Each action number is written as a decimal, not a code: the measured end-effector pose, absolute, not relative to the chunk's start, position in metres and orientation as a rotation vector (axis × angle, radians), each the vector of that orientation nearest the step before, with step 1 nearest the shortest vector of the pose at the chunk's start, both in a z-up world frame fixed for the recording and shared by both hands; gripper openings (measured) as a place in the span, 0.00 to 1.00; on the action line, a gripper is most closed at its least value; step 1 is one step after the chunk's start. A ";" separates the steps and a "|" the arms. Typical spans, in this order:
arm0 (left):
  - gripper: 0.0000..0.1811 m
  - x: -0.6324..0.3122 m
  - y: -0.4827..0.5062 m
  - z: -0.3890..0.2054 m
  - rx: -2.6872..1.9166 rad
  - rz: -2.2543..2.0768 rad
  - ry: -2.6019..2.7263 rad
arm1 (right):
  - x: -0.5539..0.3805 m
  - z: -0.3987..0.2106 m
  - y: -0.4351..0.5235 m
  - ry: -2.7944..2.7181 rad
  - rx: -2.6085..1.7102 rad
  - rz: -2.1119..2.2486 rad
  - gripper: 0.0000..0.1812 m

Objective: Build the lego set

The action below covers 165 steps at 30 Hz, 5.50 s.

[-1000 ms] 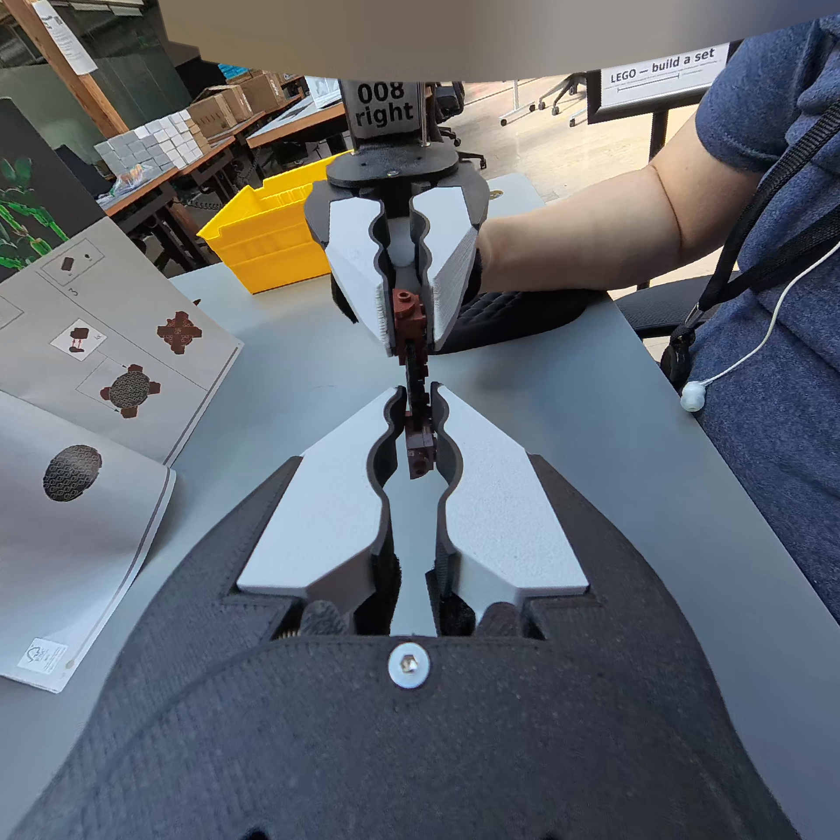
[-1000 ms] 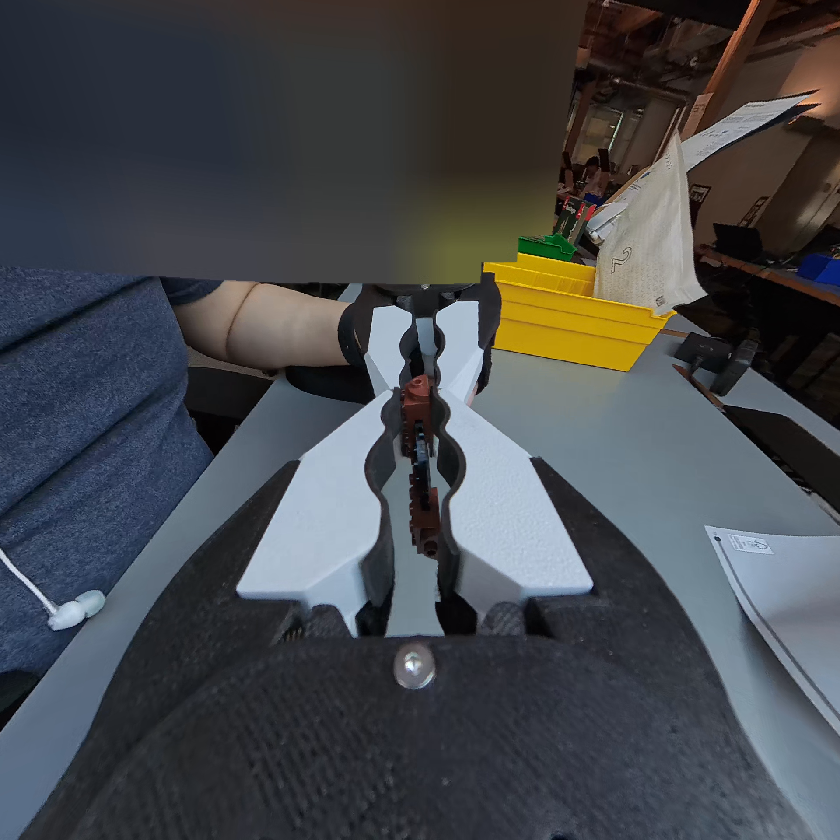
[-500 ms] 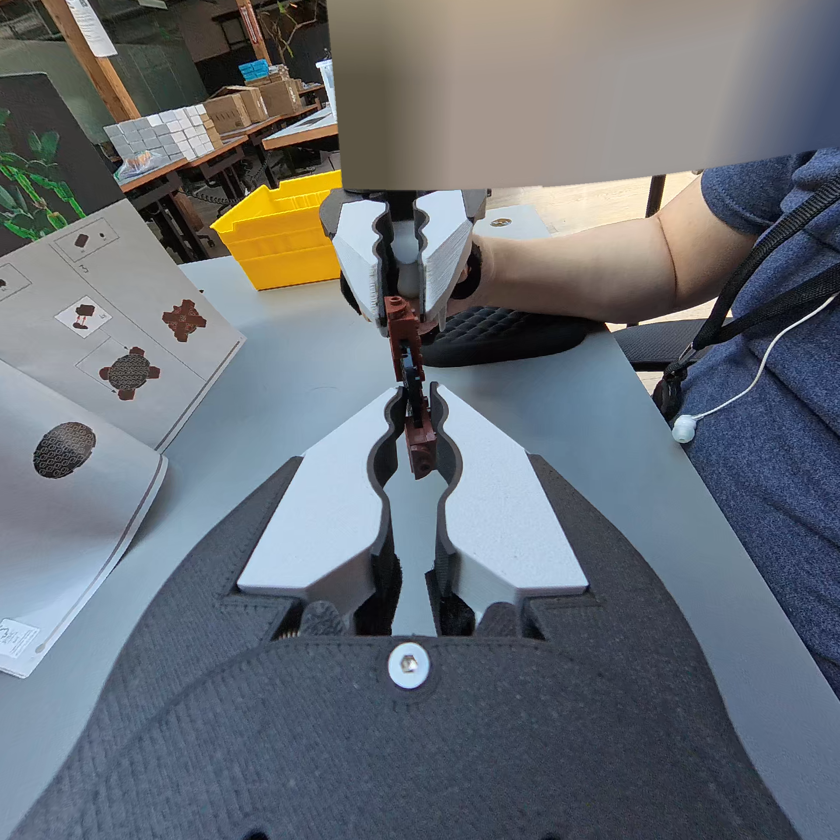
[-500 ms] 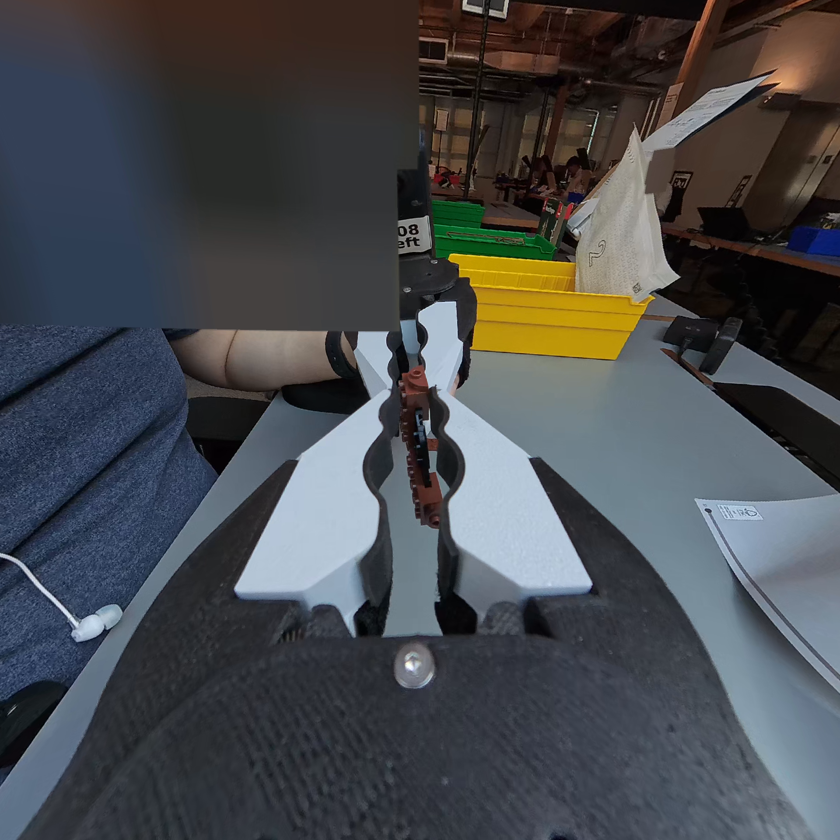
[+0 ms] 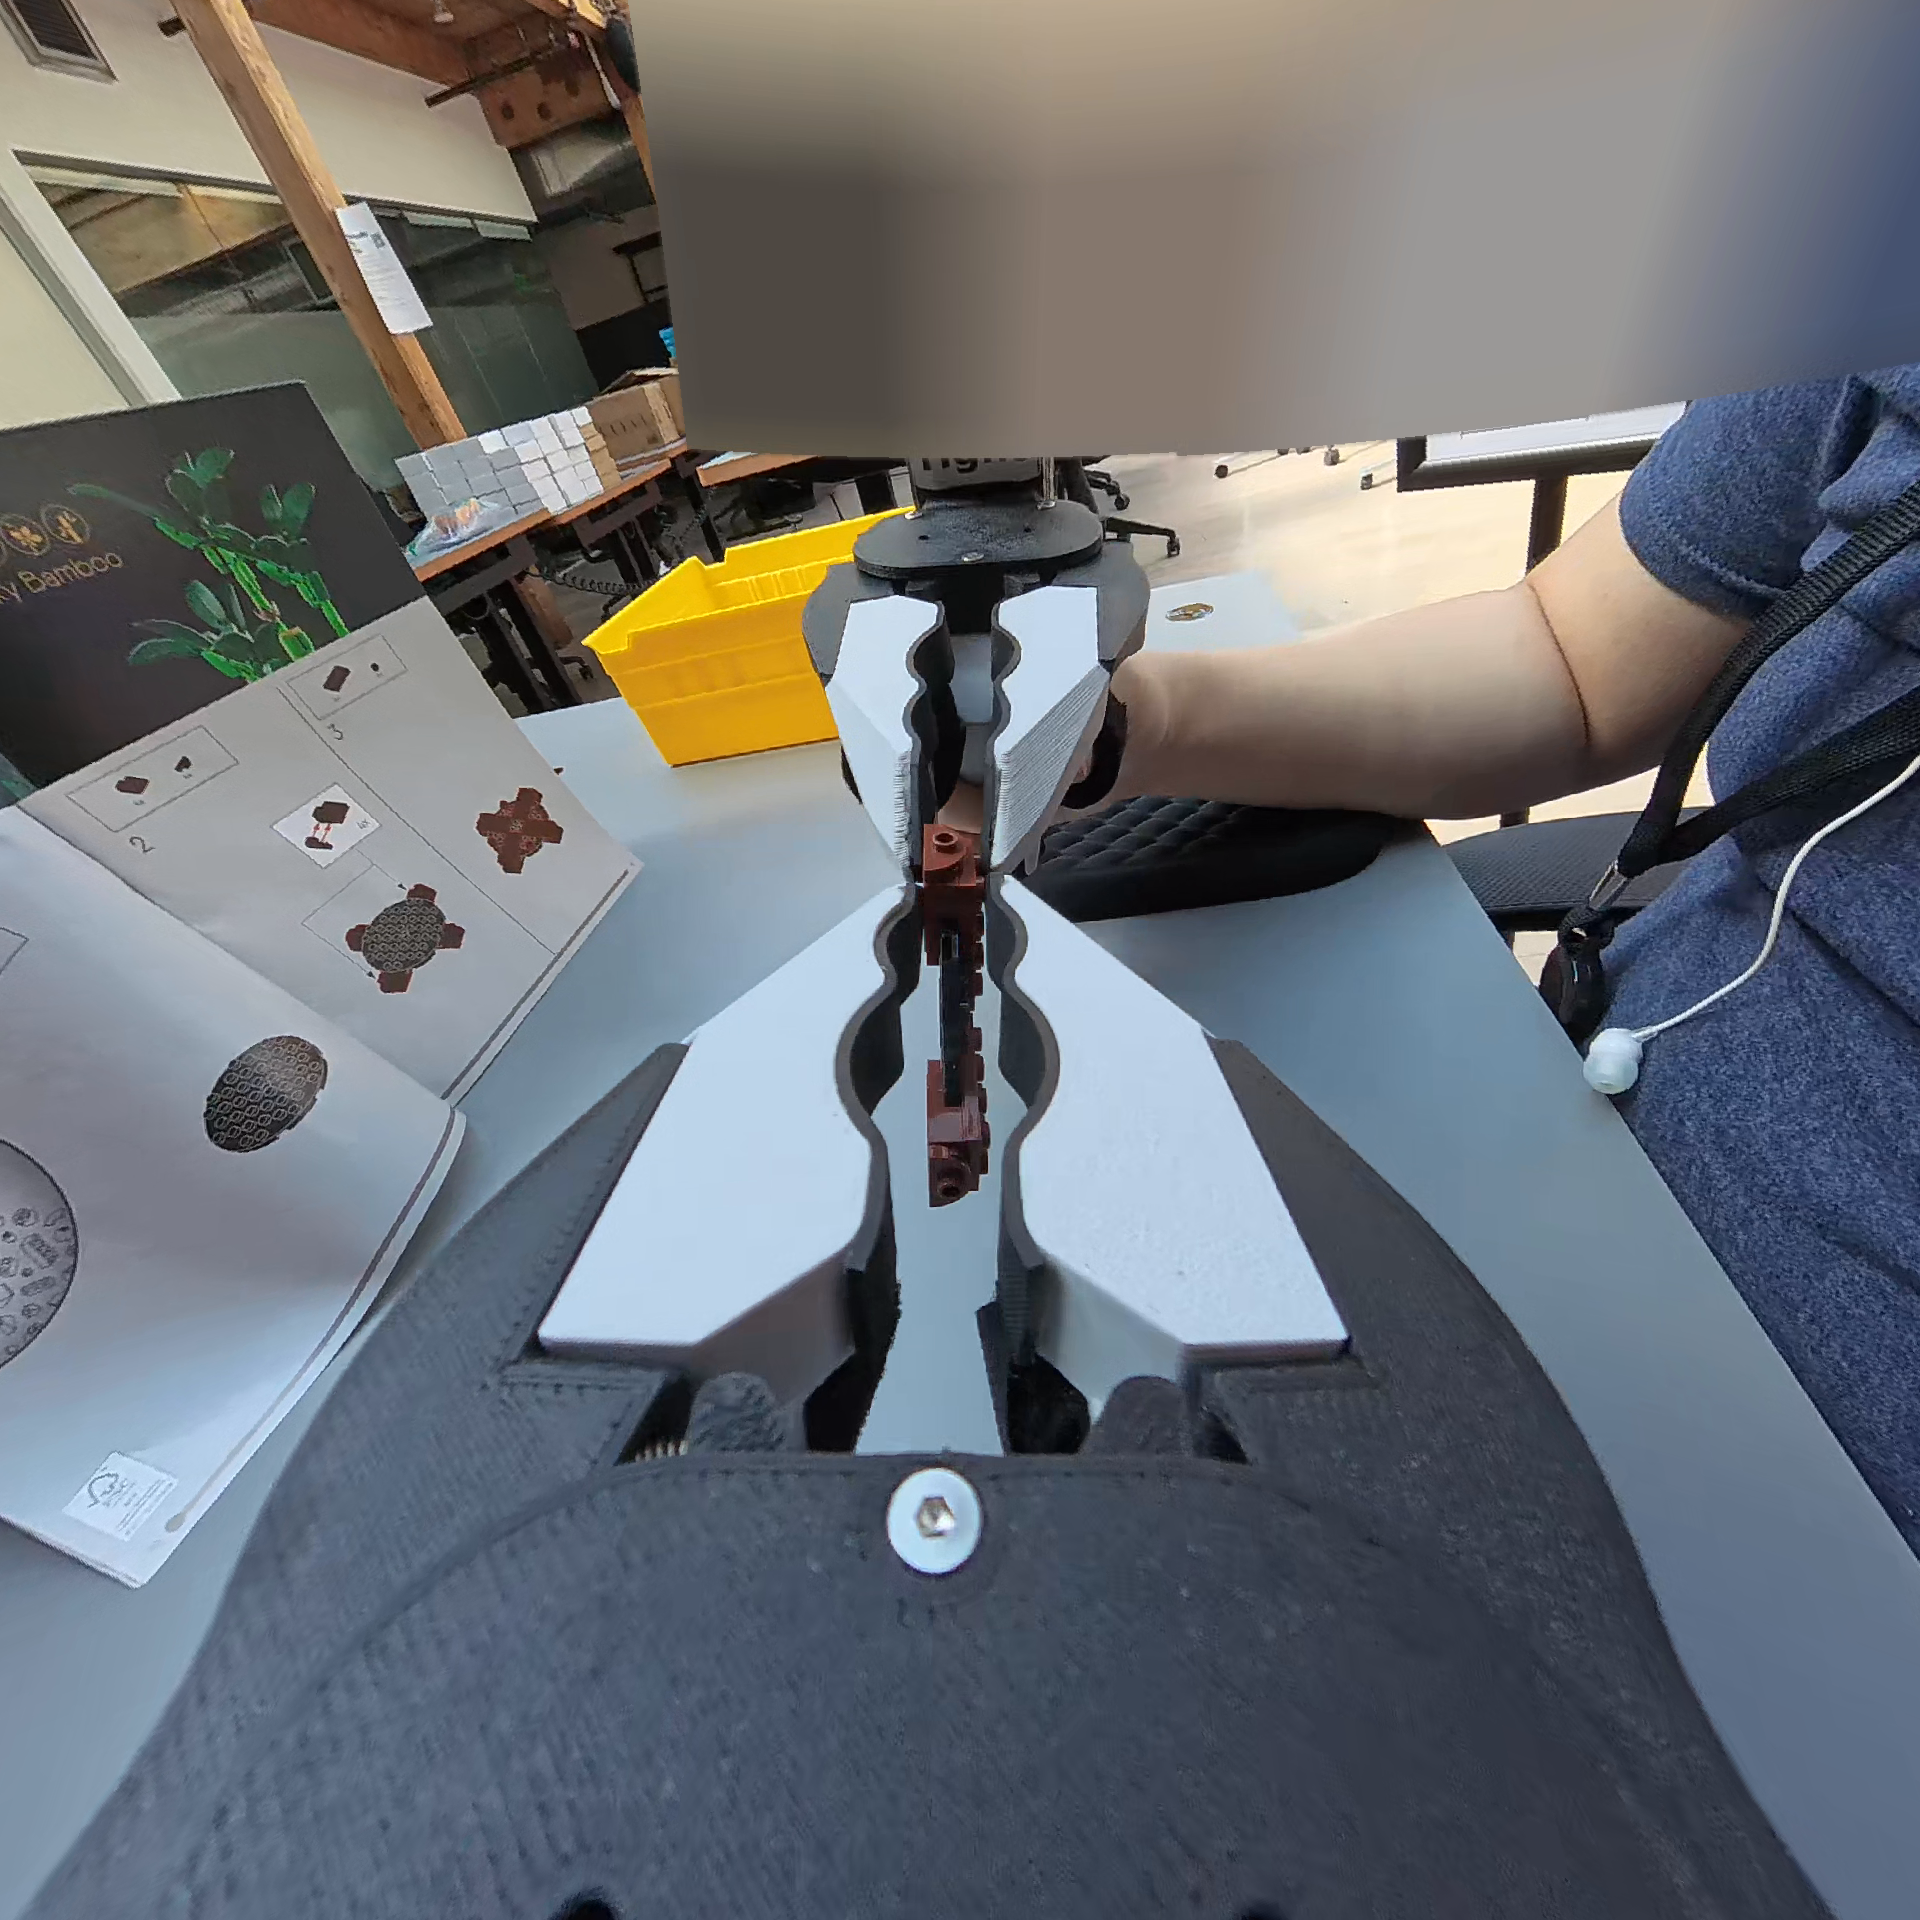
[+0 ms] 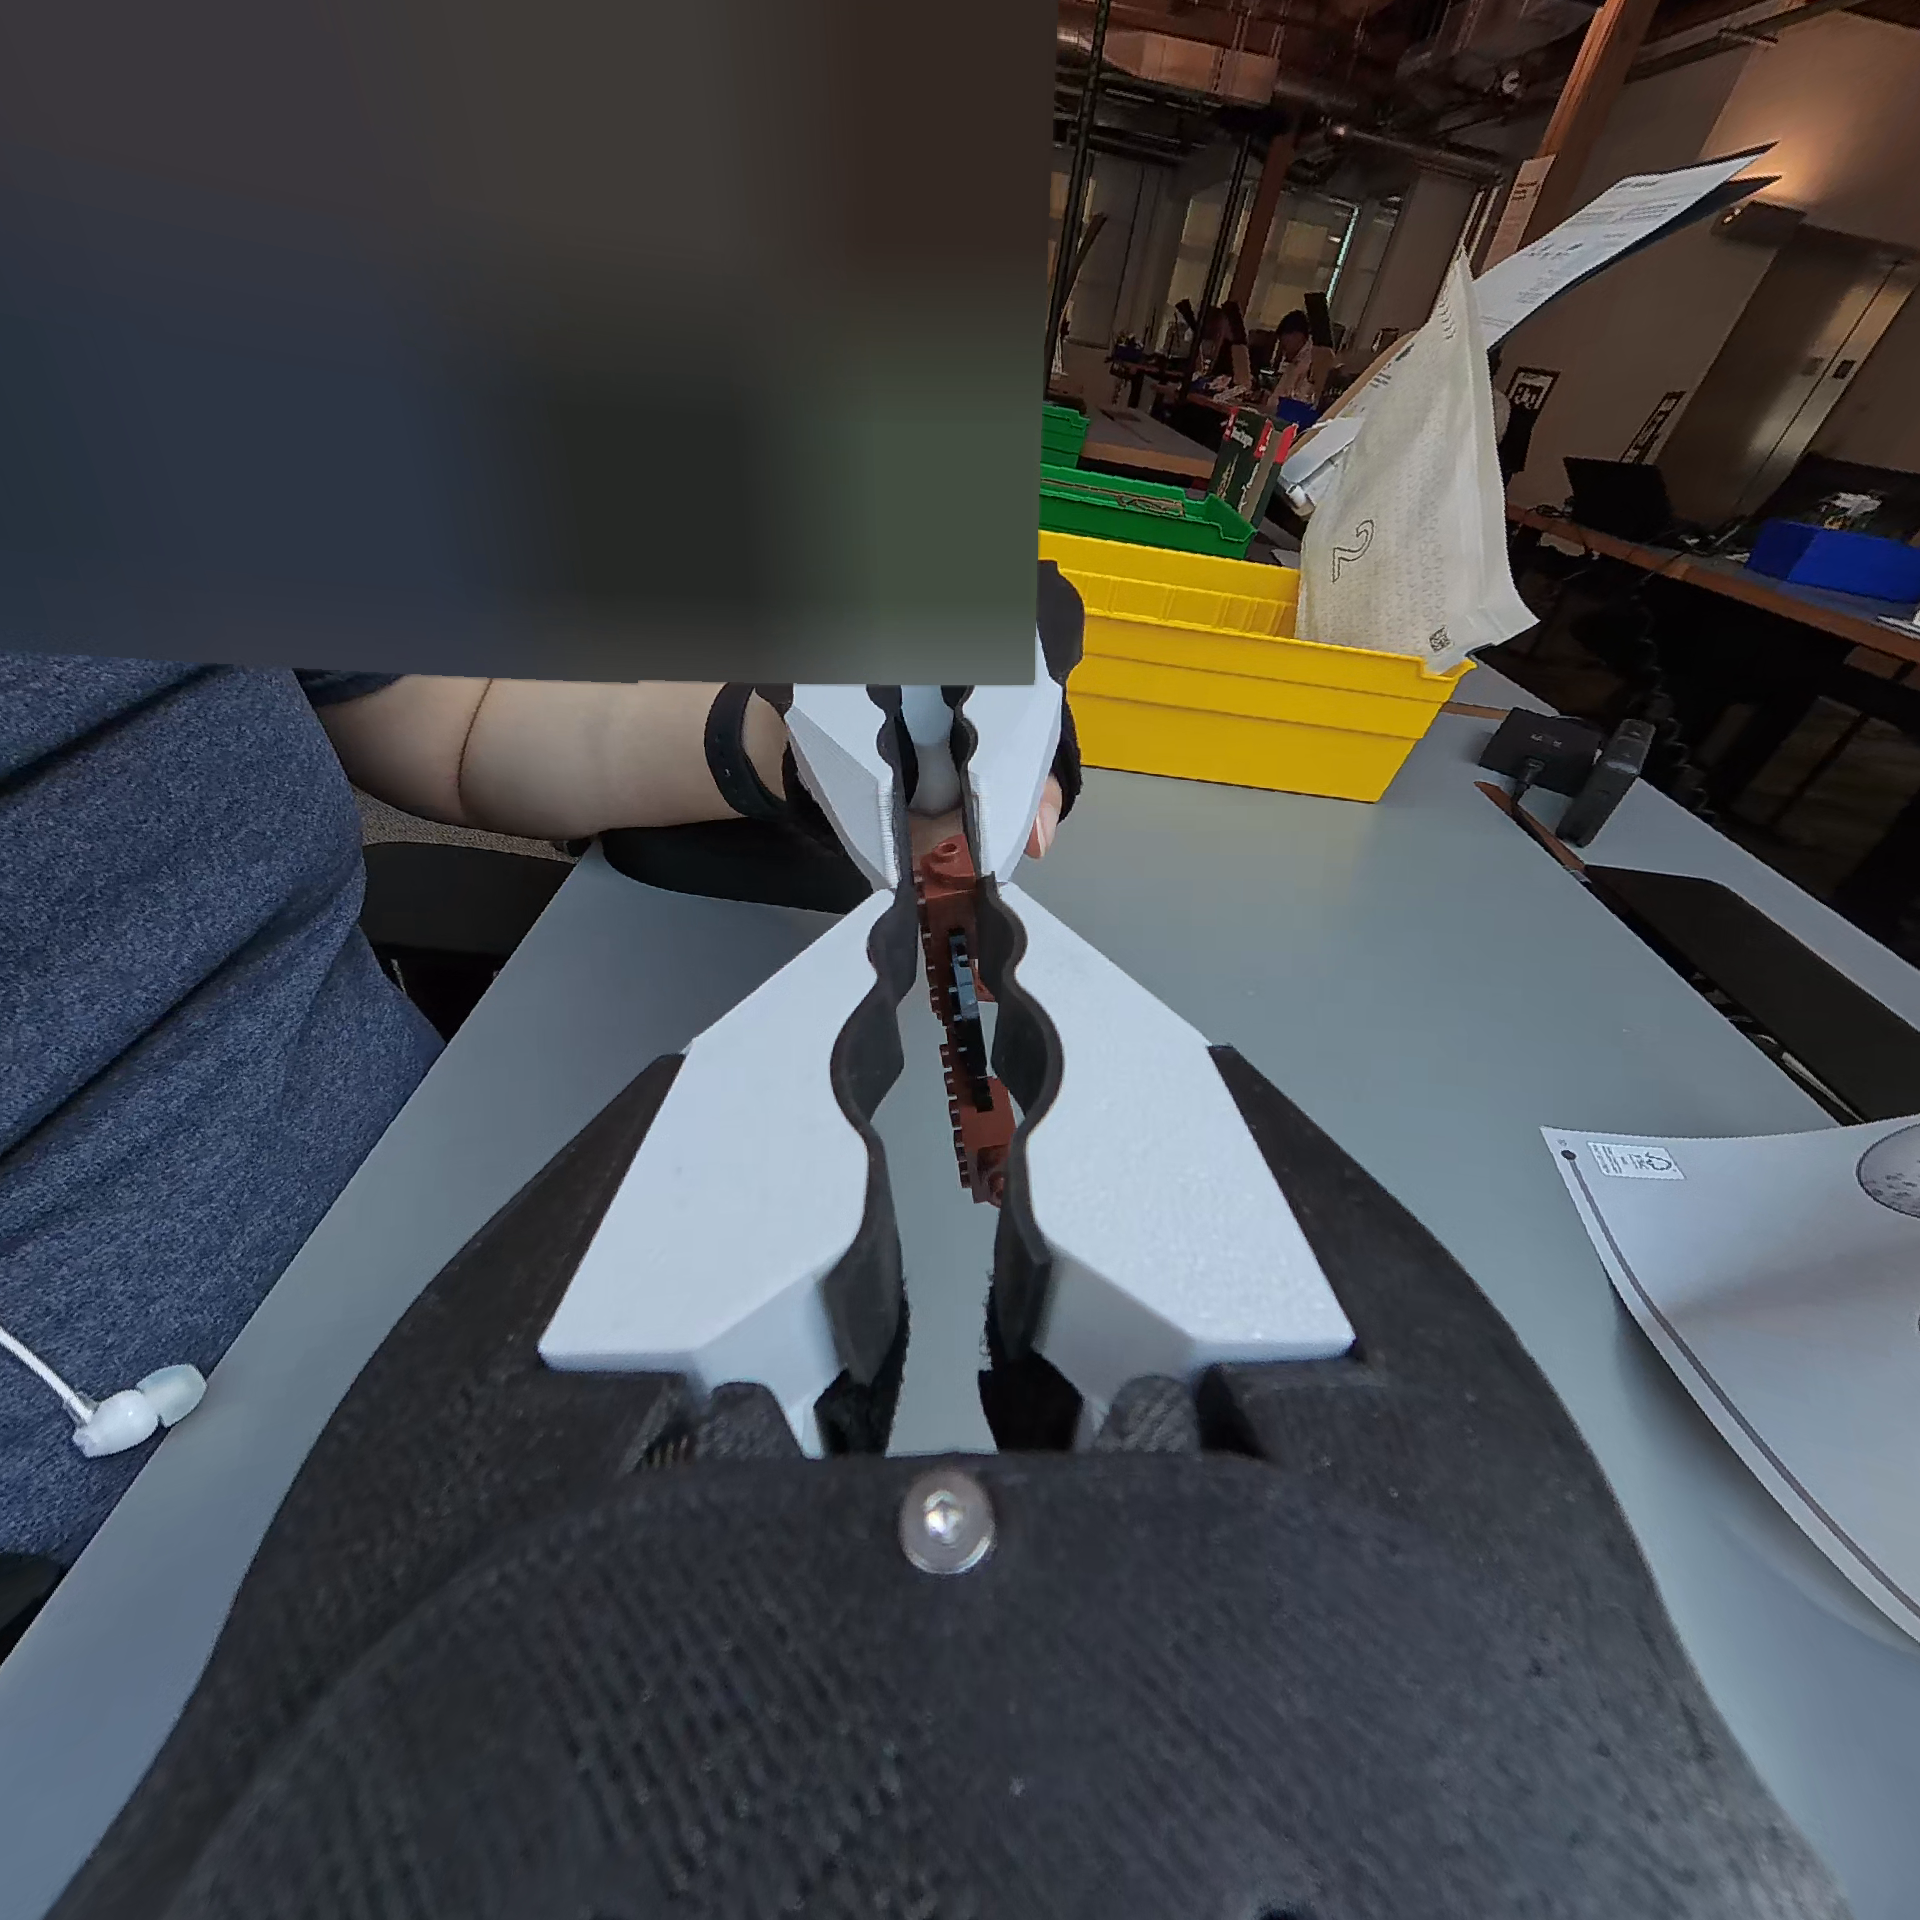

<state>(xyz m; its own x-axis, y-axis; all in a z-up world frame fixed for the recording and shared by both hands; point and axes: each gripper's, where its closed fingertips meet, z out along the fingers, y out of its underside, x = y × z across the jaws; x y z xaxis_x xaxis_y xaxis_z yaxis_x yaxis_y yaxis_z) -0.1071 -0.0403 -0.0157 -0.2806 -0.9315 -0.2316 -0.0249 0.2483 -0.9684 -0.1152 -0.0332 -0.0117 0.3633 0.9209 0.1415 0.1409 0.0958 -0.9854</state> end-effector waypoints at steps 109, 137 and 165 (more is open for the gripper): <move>0.05 -0.110 -0.034 0.012 -0.983 -1.528 1.355 | -0.115 0.004 -0.030 -0.888 -1.381 0.986 0.04; 0.03 -0.104 -0.030 0.002 -1.067 -1.545 1.353 | -0.110 0.006 -0.023 -0.839 -1.372 1.000 0.08; 0.15 -0.105 -0.033 -0.001 -1.036 -1.527 1.393 | -0.113 0.003 -0.030 -0.938 -1.354 0.857 0.03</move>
<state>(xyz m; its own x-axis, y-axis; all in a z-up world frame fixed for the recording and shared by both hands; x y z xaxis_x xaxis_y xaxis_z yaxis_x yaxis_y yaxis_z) -0.1053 -0.0332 -0.0014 -0.3387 -0.9395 0.0510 0.0351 -0.0667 -0.9972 -0.1129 -0.0298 0.0032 0.3994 0.9152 0.0534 0.0297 0.0452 -0.9985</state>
